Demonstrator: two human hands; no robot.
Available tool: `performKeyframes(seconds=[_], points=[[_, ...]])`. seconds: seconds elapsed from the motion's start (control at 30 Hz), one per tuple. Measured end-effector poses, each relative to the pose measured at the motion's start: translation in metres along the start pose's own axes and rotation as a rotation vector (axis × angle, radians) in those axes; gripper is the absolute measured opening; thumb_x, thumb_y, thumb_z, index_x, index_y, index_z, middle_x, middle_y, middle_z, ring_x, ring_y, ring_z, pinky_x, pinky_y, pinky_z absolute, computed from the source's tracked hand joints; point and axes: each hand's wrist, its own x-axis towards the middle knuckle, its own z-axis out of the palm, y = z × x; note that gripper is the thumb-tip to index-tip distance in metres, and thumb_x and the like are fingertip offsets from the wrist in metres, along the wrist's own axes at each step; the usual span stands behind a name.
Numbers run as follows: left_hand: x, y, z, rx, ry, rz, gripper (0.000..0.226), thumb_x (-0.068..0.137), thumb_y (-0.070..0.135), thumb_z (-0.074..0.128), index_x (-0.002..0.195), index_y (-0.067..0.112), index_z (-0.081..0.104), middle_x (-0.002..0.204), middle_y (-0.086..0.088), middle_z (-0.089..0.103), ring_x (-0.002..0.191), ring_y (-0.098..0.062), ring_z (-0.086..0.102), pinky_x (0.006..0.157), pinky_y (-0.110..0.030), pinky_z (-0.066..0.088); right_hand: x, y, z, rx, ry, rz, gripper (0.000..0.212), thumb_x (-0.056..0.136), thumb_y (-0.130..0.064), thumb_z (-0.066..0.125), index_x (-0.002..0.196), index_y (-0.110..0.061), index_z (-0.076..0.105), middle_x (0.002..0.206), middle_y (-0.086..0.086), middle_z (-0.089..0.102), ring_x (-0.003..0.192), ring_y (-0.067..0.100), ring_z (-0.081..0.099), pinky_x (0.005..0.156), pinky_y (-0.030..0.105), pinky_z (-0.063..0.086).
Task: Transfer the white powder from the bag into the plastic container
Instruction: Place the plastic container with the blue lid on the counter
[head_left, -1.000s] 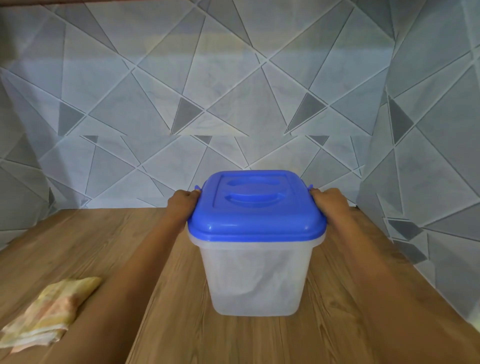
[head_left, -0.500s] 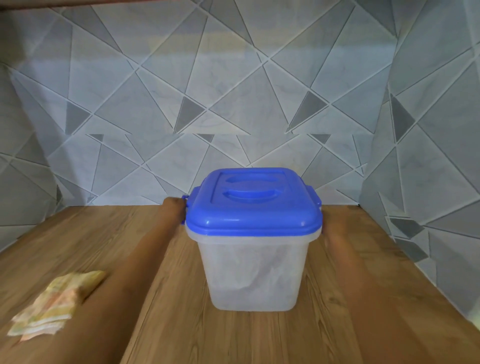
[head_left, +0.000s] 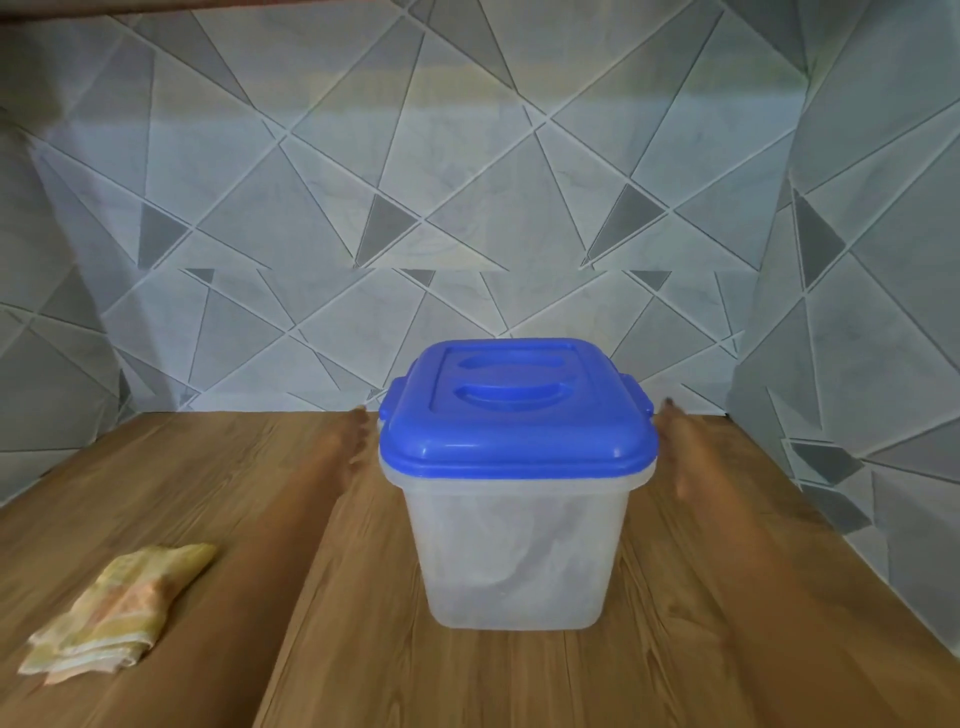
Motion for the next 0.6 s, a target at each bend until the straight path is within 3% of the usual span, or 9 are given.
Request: performKeyframes(seconds=[0.07,0.1,0.17,0.27,0.33,0.47,0.57,0.6], points=[[0.008,0.009,-0.002,-0.146,0.013,-0.054,0.047,0.093,0.044,0.046,0.118,0.005,0.053,0.111,-0.005,0.061,0.104,-0.015,0.061,0.089,-0.033,0.047,-0.009,-0.025,0.014,-0.064,0.060,-0.003,0.057,0.096,-0.052,0.030,0.121,-0.006,0.053,0.115,0.008,0.060,0.109,0.023,0.060,0.099,0.037,0.042],[0.005,0.016,0.002,-0.158,-0.003,-0.073,0.051,0.094,0.047,0.044,0.121,0.004,0.052,0.121,-0.005,0.058,0.107,-0.021,0.059,0.087,-0.034,0.048,-0.010,-0.031,0.021,-0.093,0.046,-0.009,0.055,0.095,-0.053,0.032,0.122,-0.009,0.052,0.122,0.008,0.057,0.113,0.026,0.055,0.103,0.039,0.039],[0.000,0.024,0.015,-0.195,-0.119,-0.061,0.047,0.094,0.045,0.045,0.118,0.006,0.057,0.124,-0.011,0.059,0.097,-0.020,0.062,0.080,-0.033,0.050,-0.014,-0.039,0.036,-0.186,0.027,-0.044,0.057,0.096,-0.050,0.030,0.131,-0.008,0.048,0.136,0.012,0.051,0.122,0.030,0.049,0.110,0.040,0.035],[-0.003,0.023,0.028,-0.143,-0.142,0.014,0.053,0.091,0.045,0.052,0.125,0.006,0.057,0.121,-0.018,0.063,0.110,-0.031,0.060,0.101,-0.042,0.046,-0.014,-0.045,0.044,-0.271,0.039,-0.073,0.059,0.097,-0.046,0.032,0.135,-0.003,0.044,0.140,0.016,0.048,0.126,0.034,0.047,0.111,0.043,0.034],[0.000,0.025,0.026,-0.094,-0.114,0.035,0.058,0.084,0.049,0.059,0.123,0.006,0.059,0.119,-0.018,0.064,0.111,-0.033,0.060,0.104,-0.044,0.045,-0.017,-0.048,0.044,-0.277,0.019,-0.087,0.058,0.095,-0.047,0.038,0.133,-0.004,0.047,0.137,0.015,0.051,0.123,0.034,0.050,0.110,0.044,0.036],[0.001,0.041,0.025,-0.042,-0.072,0.086,0.058,0.079,0.047,0.063,0.120,0.005,0.060,0.115,-0.016,0.066,0.102,-0.032,0.064,0.095,-0.042,0.051,-0.018,-0.059,0.044,-0.225,-0.012,-0.162,0.058,0.091,-0.049,0.044,0.131,-0.007,0.051,0.130,0.013,0.057,0.117,0.033,0.055,0.104,0.044,0.042],[-0.002,0.075,0.019,-0.125,-0.095,0.245,0.046,0.083,0.036,0.065,0.117,0.005,0.061,0.114,-0.016,0.067,0.085,-0.023,0.068,0.070,-0.029,0.058,-0.028,-0.075,0.044,-0.142,-0.018,-0.301,0.053,0.090,-0.046,0.047,0.130,-0.011,0.051,0.126,0.010,0.060,0.110,0.030,0.060,0.085,0.037,0.051],[-0.007,0.089,0.017,-0.178,-0.137,0.306,0.047,0.081,0.033,0.068,0.119,0.006,0.060,0.118,-0.016,0.066,0.085,-0.022,0.069,0.068,-0.028,0.059,-0.031,-0.080,0.042,-0.116,-0.036,-0.348,0.053,0.089,-0.045,0.049,0.131,-0.013,0.050,0.126,0.008,0.060,0.110,0.029,0.060,0.079,0.034,0.051]])
